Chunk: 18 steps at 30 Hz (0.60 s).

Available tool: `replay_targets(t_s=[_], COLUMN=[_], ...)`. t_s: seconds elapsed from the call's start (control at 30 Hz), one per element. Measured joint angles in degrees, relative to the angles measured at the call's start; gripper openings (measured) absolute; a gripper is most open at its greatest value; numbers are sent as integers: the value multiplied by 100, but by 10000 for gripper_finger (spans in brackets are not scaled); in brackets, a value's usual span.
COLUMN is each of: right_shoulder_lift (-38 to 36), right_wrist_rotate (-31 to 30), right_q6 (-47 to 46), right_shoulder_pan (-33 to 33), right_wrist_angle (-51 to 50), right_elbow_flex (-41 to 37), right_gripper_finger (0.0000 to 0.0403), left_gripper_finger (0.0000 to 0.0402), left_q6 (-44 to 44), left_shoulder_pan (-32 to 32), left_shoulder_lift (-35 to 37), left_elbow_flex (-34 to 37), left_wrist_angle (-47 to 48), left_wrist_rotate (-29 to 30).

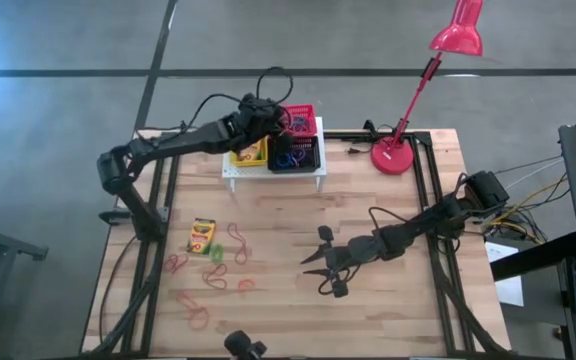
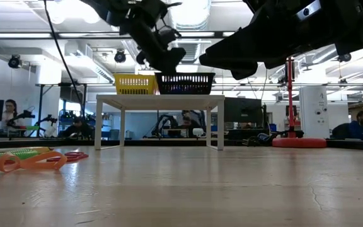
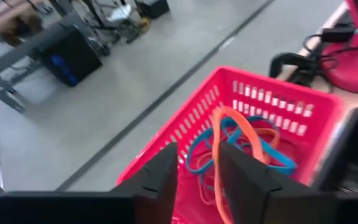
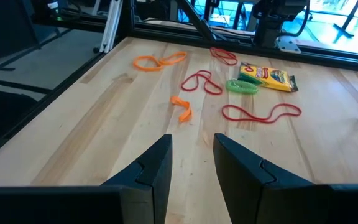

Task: Pick & Place Office Desk Supplies
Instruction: Put the orange rubber band into the red bin

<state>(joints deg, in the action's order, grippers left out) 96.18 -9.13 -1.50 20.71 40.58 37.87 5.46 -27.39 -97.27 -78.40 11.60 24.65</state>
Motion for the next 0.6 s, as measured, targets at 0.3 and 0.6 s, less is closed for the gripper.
replay_targets(t_s=[0.3,0.6], right_shoulder_lift=[0,0], right_wrist_rotate=[0,0], right_q6=[-2,-136], right_shoulder_pan=[0,0], right_wrist_angle=[31,30], right_elbow_flex=[0,-2], right_gripper_finger=[111,111], left_gripper_finger=[168,154], left_q6=[-295,-514], left_shoulder_pan=[-8,319], left_shoulder_lift=[3,227], left_elbow_flex=[-1312,-1426], left_wrist_angle=[2118,3013], left_wrist_rotate=[-181,-285])
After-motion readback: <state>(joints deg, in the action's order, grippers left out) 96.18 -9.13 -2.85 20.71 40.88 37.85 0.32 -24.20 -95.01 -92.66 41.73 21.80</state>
